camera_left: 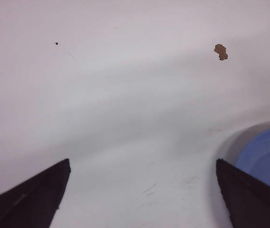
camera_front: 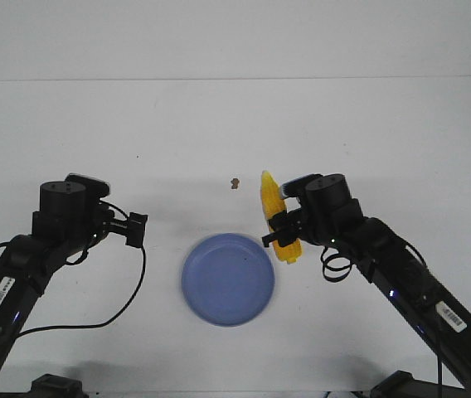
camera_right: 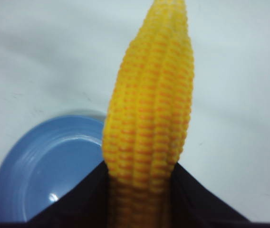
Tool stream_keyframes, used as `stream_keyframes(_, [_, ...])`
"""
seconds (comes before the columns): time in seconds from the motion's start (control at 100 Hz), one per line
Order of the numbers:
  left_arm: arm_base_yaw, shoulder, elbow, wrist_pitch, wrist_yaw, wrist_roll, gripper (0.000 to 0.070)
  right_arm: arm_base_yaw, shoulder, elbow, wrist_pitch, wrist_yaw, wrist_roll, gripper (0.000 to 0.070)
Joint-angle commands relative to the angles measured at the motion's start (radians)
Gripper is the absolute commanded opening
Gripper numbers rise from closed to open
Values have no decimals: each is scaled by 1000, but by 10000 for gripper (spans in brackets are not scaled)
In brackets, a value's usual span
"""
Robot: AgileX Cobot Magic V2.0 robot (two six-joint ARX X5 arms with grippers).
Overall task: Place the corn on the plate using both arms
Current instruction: 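Carry the corn with the right gripper over the blue plate and lower it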
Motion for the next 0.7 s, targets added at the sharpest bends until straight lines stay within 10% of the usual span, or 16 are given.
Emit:
stream_keyframes(0.0, [-2, 9, 10, 1, 2, -2, 626, 48, 27, 16, 11, 24, 16, 87])
stream_keyframes(0.69, [-2, 9, 10, -1, 2, -2, 626, 252, 280, 16, -16, 15, 37, 89])
